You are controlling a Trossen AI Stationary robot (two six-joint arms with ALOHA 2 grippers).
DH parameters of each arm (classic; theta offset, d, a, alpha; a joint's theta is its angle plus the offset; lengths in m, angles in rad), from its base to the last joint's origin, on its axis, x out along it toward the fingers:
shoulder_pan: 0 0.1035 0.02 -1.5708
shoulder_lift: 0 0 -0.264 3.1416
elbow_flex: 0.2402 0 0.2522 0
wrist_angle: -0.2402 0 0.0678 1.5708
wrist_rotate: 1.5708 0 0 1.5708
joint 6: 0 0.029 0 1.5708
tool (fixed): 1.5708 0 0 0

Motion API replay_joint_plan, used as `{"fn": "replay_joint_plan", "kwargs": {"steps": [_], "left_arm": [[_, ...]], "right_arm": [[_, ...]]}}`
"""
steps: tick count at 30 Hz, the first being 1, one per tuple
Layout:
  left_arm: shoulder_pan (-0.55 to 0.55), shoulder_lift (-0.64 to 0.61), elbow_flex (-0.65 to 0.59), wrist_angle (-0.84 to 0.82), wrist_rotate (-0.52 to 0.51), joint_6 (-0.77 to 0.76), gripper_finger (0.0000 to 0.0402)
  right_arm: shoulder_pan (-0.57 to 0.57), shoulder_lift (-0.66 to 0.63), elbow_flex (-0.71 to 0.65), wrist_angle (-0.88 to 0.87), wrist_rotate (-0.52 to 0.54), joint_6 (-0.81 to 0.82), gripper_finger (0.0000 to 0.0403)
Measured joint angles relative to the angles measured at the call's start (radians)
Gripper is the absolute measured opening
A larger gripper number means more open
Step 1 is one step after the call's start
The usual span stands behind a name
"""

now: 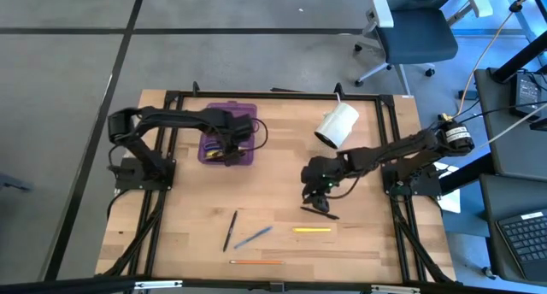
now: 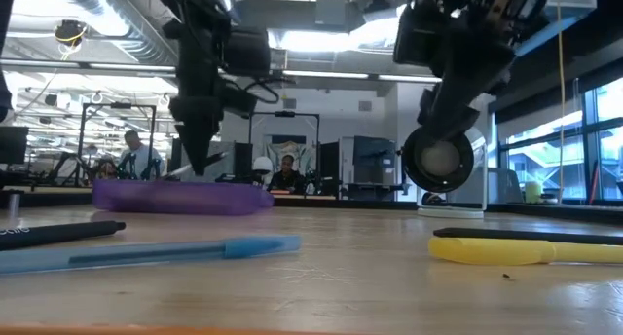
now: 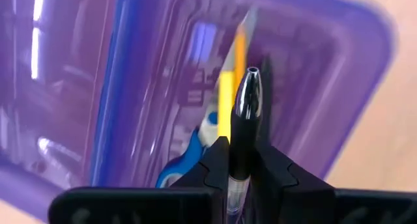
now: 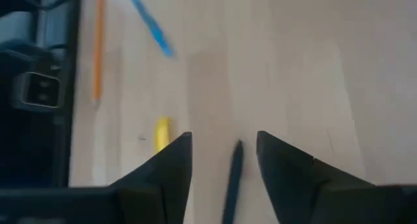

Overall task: Pick & place school supplies into a supply box
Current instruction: Put the gray pen into purple box organizer

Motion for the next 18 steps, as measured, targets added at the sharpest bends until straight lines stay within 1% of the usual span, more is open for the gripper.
{"fn": "replay_joint_plan", "kwargs": {"steps": [5,8,9,13,18], "left_arm": [[-0.001,0.049,0.014,-0.016,-0.019,0.008,0.0027],[-0.001,0.068,0.014,-0.019,-0.031,0.008,0.0028],[-0.001,0.071,0.014,-0.018,-0.038,0.008,0.0030],[-0.001,0.071,0.014,-0.017,-0.039,0.008,0.0045],[-0.001,0.065,0.013,-0.020,-0.038,0.008,0.0073]], "right_arm": [[0.064,0.000,0.000,-0.159,0.051,0.109,0.0174],[0.109,0.000,0.000,-0.244,0.143,0.177,0.0174],[0.120,0.000,0.000,-0.262,0.154,0.189,0.0174],[0.168,0.000,0.000,-0.260,0.164,0.236,0.0174],[0.235,0.000,0.000,-0.255,0.169,0.243,0.0174]]}}
